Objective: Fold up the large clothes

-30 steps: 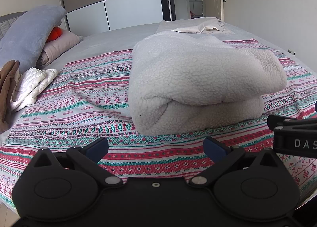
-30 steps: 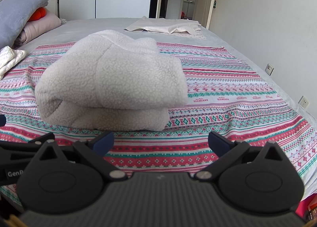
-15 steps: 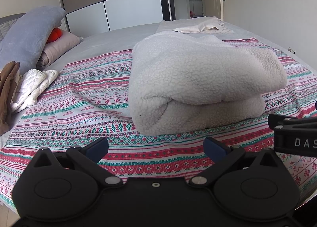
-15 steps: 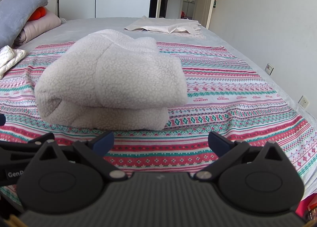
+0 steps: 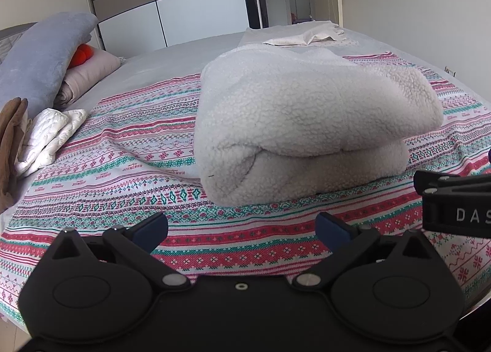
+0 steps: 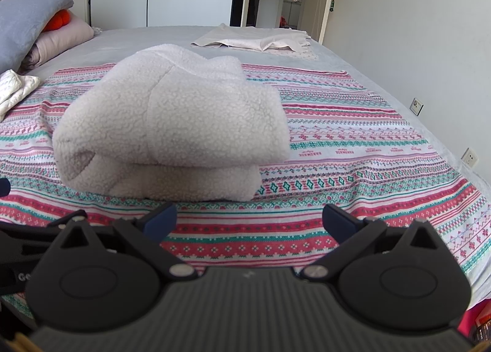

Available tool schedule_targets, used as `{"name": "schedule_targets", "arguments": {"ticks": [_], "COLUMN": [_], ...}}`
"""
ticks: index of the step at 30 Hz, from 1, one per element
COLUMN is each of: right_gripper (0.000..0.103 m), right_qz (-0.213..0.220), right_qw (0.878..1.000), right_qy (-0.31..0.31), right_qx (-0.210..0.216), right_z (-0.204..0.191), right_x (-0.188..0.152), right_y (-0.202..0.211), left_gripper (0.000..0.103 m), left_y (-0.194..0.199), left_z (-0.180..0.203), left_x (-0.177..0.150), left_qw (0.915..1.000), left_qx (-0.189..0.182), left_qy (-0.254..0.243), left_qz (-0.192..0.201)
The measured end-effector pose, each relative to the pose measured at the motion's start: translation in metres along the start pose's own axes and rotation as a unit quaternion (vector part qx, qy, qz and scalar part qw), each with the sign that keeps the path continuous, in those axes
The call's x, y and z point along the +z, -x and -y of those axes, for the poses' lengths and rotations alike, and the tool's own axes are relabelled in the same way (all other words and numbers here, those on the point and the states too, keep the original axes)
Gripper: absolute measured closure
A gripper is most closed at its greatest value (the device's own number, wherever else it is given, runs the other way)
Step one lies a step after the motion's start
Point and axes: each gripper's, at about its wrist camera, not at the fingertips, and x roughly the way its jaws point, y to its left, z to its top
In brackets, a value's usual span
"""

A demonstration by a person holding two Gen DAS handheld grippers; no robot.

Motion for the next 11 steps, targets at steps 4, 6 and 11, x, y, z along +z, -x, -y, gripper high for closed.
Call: {"name": "schedule_targets", "arguments": {"ticks": [4,6,11], "right_gripper": [0.0,0.0,0.0], "right_qz": [-0.003,-0.006,-0.015], "right_qw": [1.0,1.0,1.0], "right_qy": [-0.002,-0.003,-0.026], "right_qx": [-0.001,0.0,-0.002], "right_z": [0.001,0.001,0.002], "right_x": [-0.002,-0.003,-0.003], "right_y": [-0.002,-0.006,-0.02], "left_gripper": [0.0,0.0,0.0], "left_y": [-0.003,-0.008,-0.02], "left_z": [-0.001,0.0,-0.003], "left_x": [0.0,-0.001,-0.002], "left_qw": [0.9995,0.9987,0.9976], "left_qx": [-0.028,-0.043,-0.038], "left_qy": [0.01,0.017,0.041], "left_qz": [-0.01,-0.021,-0.039]}}
